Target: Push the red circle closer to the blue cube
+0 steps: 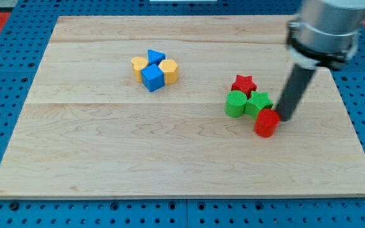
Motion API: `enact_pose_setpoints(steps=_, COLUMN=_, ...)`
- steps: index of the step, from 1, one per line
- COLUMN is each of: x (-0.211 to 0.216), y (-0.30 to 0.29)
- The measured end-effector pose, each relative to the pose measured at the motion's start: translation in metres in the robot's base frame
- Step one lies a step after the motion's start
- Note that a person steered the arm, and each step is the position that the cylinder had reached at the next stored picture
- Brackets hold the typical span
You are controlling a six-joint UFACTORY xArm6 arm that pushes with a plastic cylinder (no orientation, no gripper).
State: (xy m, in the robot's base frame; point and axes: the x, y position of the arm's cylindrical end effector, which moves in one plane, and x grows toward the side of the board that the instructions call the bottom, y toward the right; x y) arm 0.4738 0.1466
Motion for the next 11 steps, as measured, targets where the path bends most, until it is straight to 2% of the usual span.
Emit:
enact_pose_setpoints(steps=1, x=-0.001, y=-0.036)
enact_pose_setpoints(steps=2, x=0.007, y=-0.031)
enact_pose_setpoints(steps=3, x=0.012, y=0.042)
enact_pose_setpoints(steps=4, x=0.045, y=0.049)
enact_pose_setpoints(steps=7, x=0.047, y=-0.090)
enact_pose_setpoints(steps=8, x=0.024, y=-0.125)
enact_pose_setpoints(steps=9, x=-0.010, y=-0.149)
enact_pose_setpoints(steps=11, x=-0.022, y=-0.154)
